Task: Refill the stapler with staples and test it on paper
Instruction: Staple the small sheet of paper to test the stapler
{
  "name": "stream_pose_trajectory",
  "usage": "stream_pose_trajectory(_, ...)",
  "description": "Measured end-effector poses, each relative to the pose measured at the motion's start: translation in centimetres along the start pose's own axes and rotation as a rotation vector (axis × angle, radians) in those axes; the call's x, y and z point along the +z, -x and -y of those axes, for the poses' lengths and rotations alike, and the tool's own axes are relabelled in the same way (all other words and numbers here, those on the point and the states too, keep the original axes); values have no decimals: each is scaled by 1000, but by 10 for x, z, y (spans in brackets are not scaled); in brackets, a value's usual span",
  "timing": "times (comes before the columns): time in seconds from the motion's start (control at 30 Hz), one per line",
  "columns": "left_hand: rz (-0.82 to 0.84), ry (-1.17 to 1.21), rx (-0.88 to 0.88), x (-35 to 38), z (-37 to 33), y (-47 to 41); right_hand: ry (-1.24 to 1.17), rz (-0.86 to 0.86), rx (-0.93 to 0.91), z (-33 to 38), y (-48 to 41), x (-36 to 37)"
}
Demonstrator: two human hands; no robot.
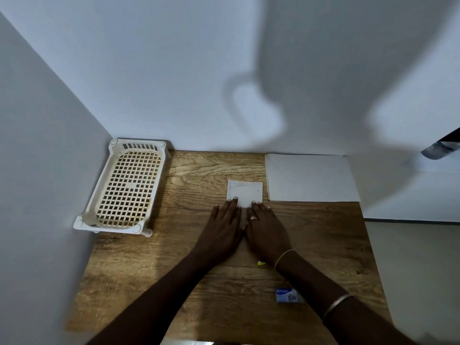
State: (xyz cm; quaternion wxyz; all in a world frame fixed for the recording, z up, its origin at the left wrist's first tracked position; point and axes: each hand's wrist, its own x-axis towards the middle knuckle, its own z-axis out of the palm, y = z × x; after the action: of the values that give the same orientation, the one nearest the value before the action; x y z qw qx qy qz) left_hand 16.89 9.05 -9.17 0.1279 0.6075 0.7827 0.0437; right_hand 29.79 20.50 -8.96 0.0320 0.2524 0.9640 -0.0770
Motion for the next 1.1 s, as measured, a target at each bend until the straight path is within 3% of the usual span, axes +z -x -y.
stream_pose_trajectory(0.13,60,-3,-16,7,3,-4,-49,12,21,-2,-2,-5)
stream_pose_trajectory(0.7,48,48,-45,-24,39,-95,-30,92,40,-35,-92,-30)
stream_pose_trajectory(1.1,54,39,-51,-28,35,-99,0,111,50,-37,-97,-31)
